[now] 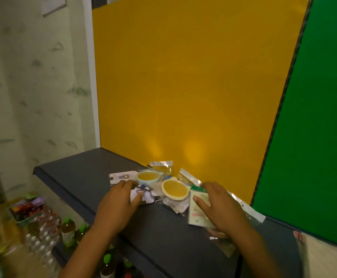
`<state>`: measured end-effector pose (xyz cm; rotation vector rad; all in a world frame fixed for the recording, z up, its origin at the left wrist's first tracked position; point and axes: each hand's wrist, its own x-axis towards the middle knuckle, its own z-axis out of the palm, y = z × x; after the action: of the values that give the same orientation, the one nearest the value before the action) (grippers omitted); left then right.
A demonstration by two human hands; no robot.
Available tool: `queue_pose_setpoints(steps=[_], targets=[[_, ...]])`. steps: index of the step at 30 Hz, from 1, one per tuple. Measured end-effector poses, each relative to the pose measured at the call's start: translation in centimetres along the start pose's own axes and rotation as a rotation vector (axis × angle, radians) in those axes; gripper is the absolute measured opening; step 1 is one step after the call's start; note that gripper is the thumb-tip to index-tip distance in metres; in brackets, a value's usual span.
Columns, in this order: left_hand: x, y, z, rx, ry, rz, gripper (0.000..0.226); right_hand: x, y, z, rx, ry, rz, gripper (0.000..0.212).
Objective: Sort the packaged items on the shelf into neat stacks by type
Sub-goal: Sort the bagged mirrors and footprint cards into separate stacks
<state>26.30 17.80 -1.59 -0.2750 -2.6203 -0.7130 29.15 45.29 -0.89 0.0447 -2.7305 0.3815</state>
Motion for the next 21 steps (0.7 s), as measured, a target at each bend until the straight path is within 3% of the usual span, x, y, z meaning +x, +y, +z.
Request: queue_pose_setpoints(steps=[5, 10, 16, 21], targets=[[3.6, 1.0, 4.1, -0.098, -0.028, 0.014, 0.035, 3.2, 1.8, 1.8, 0.020, -0.017, 0.041, 0.051], [6.1, 1.1, 7.8, -0.082, -0.117, 0.003, 0.040, 4.0, 3.2, 4.1, 0.040, -0.063, 0.125, 0.045], [9.9, 0.9, 10.8, 0.036, -0.160, 0.049, 0.051, 5.4, 4.0, 4.2, 0.031, -0.003, 0.202, 0.043], [12.4, -0.5, 12.7, -0.007, -0.307, 0.059, 0.064, 5.8, 3.7, 5.1, -0.014, -0.008, 0.247, 0.047]])
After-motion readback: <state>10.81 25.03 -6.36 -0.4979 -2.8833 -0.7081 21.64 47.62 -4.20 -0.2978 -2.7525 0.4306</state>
